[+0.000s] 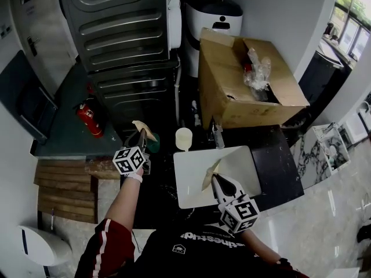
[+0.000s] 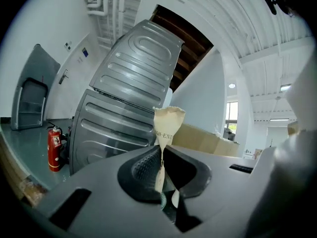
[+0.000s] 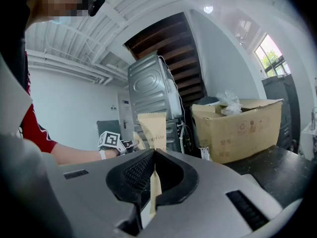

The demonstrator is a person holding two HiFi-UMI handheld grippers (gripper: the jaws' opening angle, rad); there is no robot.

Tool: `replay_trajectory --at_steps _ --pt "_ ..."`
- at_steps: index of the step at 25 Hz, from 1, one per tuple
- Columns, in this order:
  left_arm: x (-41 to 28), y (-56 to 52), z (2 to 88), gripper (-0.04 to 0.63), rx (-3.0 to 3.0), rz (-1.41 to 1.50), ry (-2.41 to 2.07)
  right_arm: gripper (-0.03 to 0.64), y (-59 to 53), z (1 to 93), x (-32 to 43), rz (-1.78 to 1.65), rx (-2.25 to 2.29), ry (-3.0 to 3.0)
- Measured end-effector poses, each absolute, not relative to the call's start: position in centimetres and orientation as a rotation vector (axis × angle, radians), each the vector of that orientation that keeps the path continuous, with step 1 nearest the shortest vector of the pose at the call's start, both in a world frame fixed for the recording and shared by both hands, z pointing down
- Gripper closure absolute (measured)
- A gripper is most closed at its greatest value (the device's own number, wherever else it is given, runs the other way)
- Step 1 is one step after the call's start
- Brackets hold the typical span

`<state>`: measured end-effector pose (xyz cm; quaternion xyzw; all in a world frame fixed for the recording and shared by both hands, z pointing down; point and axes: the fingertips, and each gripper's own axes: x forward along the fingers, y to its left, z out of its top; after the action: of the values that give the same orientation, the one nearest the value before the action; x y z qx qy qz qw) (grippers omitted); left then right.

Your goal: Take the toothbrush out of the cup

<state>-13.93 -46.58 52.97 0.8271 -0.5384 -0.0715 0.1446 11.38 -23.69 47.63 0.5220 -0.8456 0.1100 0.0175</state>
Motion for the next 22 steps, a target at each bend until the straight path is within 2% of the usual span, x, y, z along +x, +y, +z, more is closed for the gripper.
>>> replay_trajectory --at_steps 10,22 --pt "-13.2 -38.1 42.4 0.568 2.617 -0.353 -1.508 0.575 -25.7 45.2 11.5 0.279 1.633 -2.693" --pt "-11.7 -26.8 45.8 0.568 2.524 -0.291 -1.519 0.575 -27.2 42.7 10.6 0.203 1.621 -2.750"
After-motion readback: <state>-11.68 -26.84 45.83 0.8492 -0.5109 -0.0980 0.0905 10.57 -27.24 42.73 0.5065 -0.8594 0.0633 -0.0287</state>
